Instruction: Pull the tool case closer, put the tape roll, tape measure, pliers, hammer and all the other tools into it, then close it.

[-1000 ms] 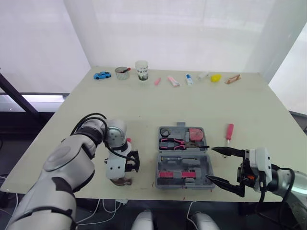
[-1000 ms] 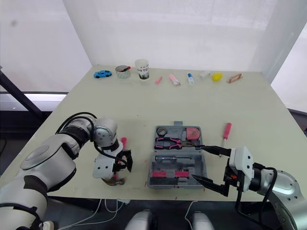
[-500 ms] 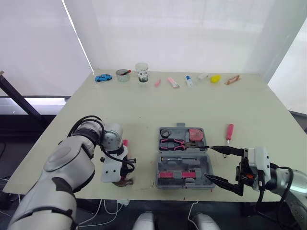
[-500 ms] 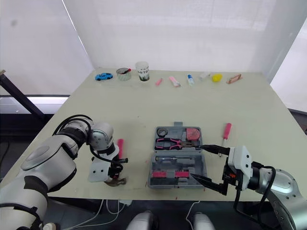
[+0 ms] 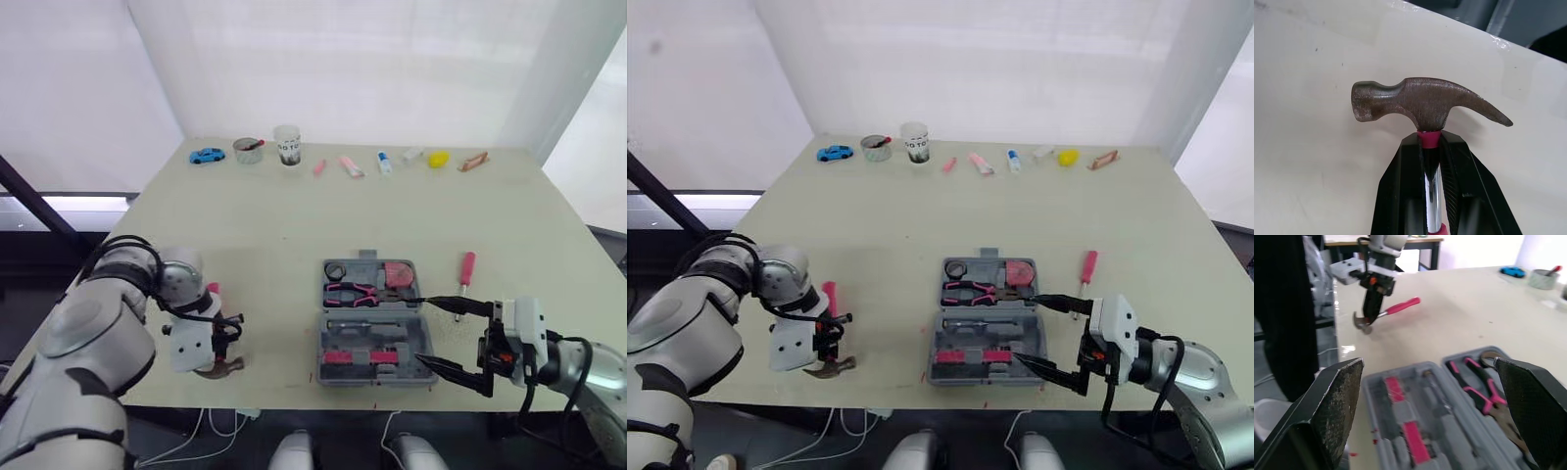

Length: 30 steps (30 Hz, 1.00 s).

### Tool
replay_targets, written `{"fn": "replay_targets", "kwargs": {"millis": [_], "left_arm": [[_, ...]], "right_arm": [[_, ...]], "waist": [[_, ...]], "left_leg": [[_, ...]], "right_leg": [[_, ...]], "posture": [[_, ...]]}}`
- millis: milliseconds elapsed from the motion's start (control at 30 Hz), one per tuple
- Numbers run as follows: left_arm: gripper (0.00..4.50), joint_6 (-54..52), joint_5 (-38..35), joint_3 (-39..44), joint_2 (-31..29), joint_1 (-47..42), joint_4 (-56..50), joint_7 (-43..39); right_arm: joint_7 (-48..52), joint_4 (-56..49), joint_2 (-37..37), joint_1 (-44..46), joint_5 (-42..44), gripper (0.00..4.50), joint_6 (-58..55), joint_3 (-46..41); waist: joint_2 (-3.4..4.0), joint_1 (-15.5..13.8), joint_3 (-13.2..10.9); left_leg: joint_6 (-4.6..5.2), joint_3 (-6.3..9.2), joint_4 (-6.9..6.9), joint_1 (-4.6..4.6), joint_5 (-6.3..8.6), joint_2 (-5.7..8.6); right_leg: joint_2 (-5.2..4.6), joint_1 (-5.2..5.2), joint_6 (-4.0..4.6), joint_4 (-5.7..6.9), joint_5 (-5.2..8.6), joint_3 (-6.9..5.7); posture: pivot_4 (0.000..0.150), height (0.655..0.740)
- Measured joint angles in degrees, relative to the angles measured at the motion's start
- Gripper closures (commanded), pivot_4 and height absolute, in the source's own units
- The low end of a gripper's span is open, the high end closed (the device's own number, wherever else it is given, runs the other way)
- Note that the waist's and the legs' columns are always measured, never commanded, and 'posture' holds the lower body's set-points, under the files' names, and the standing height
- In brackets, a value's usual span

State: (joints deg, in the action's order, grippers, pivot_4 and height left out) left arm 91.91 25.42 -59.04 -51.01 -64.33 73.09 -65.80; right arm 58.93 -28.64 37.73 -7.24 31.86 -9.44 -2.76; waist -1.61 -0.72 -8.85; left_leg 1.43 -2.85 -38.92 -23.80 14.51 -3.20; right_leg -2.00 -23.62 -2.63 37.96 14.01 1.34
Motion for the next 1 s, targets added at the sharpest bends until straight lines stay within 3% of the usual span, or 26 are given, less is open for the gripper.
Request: {"fn": "replay_targets", "kwargs": {"millis": [167,233,300,400,500,600,767,833,933,1000], "left_arm": [[4.38,-7.07,-14.11,0.1,-7.86,5.15,-10.13,-5.47],[4.38,-19.11,-26.74,2.16,-12.9,11.79,-23.62,-11.99],[4.38,-21.75,-28.89,2.93,-13.94,12.83,-26.38,-13.33],[4.38,-39.03,-38.6,11.21,-22.29,22.26,-42.11,-15.33],[4.38,-49.87,-43.28,17.61,-25.22,27.4,-50.18,-14.48],[4.38,-66.64,-46.65,25.55,-28.21,36.81,-61.46,-7.29],[4.38,-84.84,-49.81,34.05,-31.22,46.35,-72.15,2.2],[4.38,-96.66,-54.69,39.33,-31.76,50.39,-77.71,6.33],[4.38,-115.63,-67.96,47.81,-26.93,52.61,-84.66,15.39],[4.38,-123.48,-71.35,50.12,-23.9,51.9,-87.49,20.37]], "right_arm": [[1.85,1.01,0.08,1.31,0.21,0.0,0.06,0.51],[2.59,2.44,0.03,2.64,0.25,0.0,0.05,0.89],[2.79,2.74,0.02,3.29,0.25,0.0,0.05,1.12],[4.42,3.64,-0.33,5.92,0.67,0.0,0.02,2.34],[4.91,4.66,-0.49,6.52,0.77,0.0,-0.03,2.89],[5.82,5.23,-0.75,7.3,0.8,0.0,-0.03,3.53],[6.03,6.74,-1.31,7.95,0.6,0.0,0.06,4.18],[6.21,7.09,-1.62,8.14,0.27,0.0,0.14,4.49],[6.38,7.24,-2.15,8.57,-0.21,0.0,0.51,5.02],[6.37,7.3,-2.31,8.83,-0.39,0.0,0.83,5.08]], "waist": [[-0.06,0.01,-0.04],[-0.07,0.01,-0.08],[-0.07,-0.18,-0.08],[-0.07,0.4,-0.13],[-0.02,-0.09,-0.15],[0.0,-0.08,-0.18],[0.01,-0.02,-0.19],[0.07,-0.09,-0.24],[0.13,-0.29,-0.28],[0.14,-0.19,-0.29]], "left_leg": [[0.0,-0.03,-0.04,0.02,0.0,-0.06],[0.0,-0.01,-0.06,0.01,0.0,-0.1],[-0.01,0.05,-0.11,0.01,-0.01,-0.08],[0.0,0.02,-0.14,0.03,0.0,-0.13],[-0.01,0.02,-0.18,0.05,-0.01,-0.12],[-0.01,0.0,-0.23,0.05,-0.01,-0.12],[-0.01,0.0,-0.23,0.06,-0.01,-0.13],[-0.01,0.01,-0.23,0.06,-0.01,-0.13],[-0.01,0.04,-0.25,0.06,-0.01,-0.12],[-0.01,0.01,-0.25,0.08,-0.01,-0.1]], "right_leg": [[-0.03,0.01,0.01,0.03,0.0,0.0],[-0.03,0.01,0.02,0.07,0.0,-0.05],[-0.02,0.03,0.02,0.09,0.01,-0.12],[0.0,0.03,0.13,0.12,0.07,-0.08],[0.0,0.06,0.14,0.14,0.1,-0.1],[-0.02,0.07,0.13,0.14,0.12,-0.08],[0.0,0.06,0.11,0.15,0.12,-0.09],[0.0,0.05,-0.04,0.17,0.24,-0.1],[-0.03,0.06,-0.05,0.18,0.24,-0.12],[-0.03,0.09,-0.07,0.15,0.23,-0.08]], "posture": [[0.15,0.74],[0.15,0.74],[0.15,0.74],[0.15,0.74],[0.15,0.74],[0.15,0.74],[0.15,0.74],[0.15,0.74],[0.15,0.74],[0.15,0.74]]}}
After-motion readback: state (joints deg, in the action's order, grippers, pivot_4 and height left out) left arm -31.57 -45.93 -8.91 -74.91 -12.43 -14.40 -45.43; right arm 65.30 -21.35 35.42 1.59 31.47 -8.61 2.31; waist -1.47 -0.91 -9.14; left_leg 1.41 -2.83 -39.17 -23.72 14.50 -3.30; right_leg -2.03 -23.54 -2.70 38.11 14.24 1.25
